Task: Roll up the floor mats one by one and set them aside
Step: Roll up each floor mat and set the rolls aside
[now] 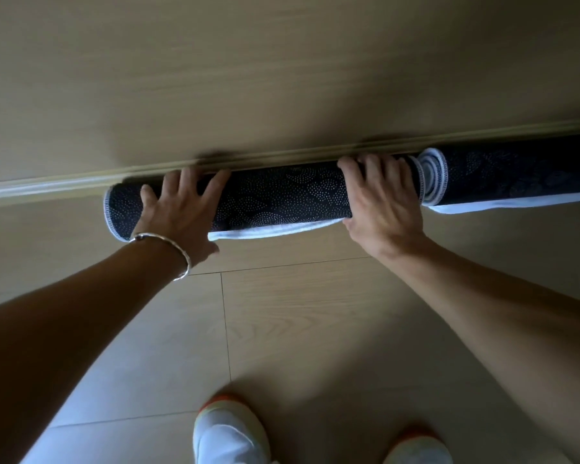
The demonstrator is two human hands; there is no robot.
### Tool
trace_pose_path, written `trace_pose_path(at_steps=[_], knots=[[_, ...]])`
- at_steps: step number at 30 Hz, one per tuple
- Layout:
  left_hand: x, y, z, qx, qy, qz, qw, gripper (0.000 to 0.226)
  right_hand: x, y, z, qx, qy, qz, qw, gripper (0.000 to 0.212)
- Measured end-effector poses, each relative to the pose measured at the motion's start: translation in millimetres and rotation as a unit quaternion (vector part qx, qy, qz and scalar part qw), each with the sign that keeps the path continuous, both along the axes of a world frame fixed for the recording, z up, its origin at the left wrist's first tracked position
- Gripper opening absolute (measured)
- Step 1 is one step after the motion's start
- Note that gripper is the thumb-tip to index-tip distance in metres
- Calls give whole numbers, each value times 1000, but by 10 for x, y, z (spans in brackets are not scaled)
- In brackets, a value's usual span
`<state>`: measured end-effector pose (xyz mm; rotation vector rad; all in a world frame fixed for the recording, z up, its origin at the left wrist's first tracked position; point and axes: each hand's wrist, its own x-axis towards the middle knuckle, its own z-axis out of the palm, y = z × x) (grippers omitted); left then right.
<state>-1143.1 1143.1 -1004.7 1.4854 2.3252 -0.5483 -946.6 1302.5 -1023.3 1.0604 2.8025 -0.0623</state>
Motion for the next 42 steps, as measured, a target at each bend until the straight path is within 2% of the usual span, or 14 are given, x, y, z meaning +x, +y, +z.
trace_pose_path(at_steps=[2,5,10,12,15,17,20,22,25,28,29,31,33,42], knots=[[-54,-11,156,-30,-29,-23,999,129,-19,-40,144,-59,-48,-11,997,91],[-5,-73,530,-52,-39,-38,997,120,6,-131,555,-150,-98,-24,984,101],[408,-109,1401,-101,-161,-3,982,77,189,-371,1617,-284,-125,-14,951,35],[524,-6,1870,-169,-214,-34,961,63,255,-372,2103,-364,-184,-17,913,30],[619,322,2699,-228,-260,-76,935,52,291,-199,2932,-424,-237,-15,874,39],[648,620,3380,-178,-264,-67,946,45,287,-5,3572,-430,-209,-36,877,40],[771,871,4472,-28,-308,14,951,38,338,167,4557,-414,-120,-70,899,20],[934,856,5193,56,-339,33,938,48,413,178,5218,-410,-70,-84,906,28],[1092,734,6100,37,-325,-21,945,58,542,243,6182,-419,-82,-62,902,24],[1086,636,6953,17,-304,-28,952,35,694,363,7248,-417,-78,-44,904,17],[1074,615,7277,32,-297,-23,954,32,749,391,7608,-410,-63,-41,909,16],[1066,618,7886,86,-278,-15,956,31,875,438,8273,-393,-8,-44,919,40],[1094,633,8450,145,-253,-24,956,32,1013,463,8818,-380,37,-41,923,50],[1461,503,10277,340,-131,-34,931,38,1270,340,10313,-310,162,46,936,42]])
